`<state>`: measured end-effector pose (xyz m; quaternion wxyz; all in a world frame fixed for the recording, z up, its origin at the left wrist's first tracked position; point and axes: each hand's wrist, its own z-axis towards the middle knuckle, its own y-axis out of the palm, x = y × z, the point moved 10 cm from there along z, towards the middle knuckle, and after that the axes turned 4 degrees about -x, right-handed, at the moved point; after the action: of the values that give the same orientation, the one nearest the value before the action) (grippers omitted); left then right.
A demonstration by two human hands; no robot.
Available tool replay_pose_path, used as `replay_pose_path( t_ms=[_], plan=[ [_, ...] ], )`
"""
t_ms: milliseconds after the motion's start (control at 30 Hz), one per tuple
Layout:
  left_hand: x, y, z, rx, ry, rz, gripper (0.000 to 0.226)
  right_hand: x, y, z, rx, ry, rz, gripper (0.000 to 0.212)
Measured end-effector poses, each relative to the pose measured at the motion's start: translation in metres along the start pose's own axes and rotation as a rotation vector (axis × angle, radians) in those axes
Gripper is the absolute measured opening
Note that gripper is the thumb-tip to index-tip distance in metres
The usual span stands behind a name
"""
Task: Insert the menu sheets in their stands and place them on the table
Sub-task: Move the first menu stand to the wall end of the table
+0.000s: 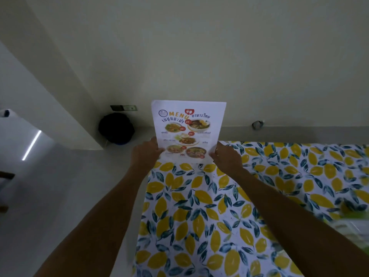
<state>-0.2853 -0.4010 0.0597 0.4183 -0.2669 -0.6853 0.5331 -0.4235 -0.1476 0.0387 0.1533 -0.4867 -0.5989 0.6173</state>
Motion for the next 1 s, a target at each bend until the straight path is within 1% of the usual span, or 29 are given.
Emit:
replay_pose_path(
  t_ms=[133,233,300,367,433,567,733,867,933,1000],
  plan=[
    [-0.006,0.003,0.032,-0.009,0.04,0.094,0.033,-0.009,0.006,0.033,-0.004,-0.007,-0.001,0.027],
    [-0.022,0.011,0.05,-0.01,-0.028,0.075,0.04,-0.008,0.017,0.052,0.001,-0.007,-0.004,0.025],
    [-0.03,0.02,0.058,-0.028,-0.054,0.035,0.039,-0.006,0.027,0.063,-0.009,0.001,-0.014,0.025],
    [-0.037,0.026,0.064,-0.032,-0.04,-0.02,0.041,-0.005,0.037,0.071,-0.038,0.018,0.0,0.02],
    [-0.045,0.033,0.072,-0.037,-0.034,-0.026,0.042,-0.005,0.042,0.08,-0.042,0.036,0.032,0.012],
    [-0.05,0.036,0.082,-0.072,-0.052,-0.045,0.043,-0.003,0.046,0.093,-0.052,0.063,0.042,0.016],
    [-0.046,0.038,0.087,-0.102,-0.064,0.029,0.041,0.004,0.051,0.094,-0.046,0.093,-0.019,0.026],
    [-0.048,0.044,0.083,-0.106,-0.049,-0.077,0.042,0.004,0.051,0.09,-0.027,0.109,-0.043,0.032],
    [-0.05,0.045,0.082,-0.095,-0.038,-0.097,0.043,0.003,0.052,0.089,-0.042,0.121,-0.038,0.032],
    [-0.048,0.045,0.081,-0.085,-0.036,-0.011,0.041,0.003,0.052,0.088,-0.058,0.131,0.001,0.025]
  ],
)
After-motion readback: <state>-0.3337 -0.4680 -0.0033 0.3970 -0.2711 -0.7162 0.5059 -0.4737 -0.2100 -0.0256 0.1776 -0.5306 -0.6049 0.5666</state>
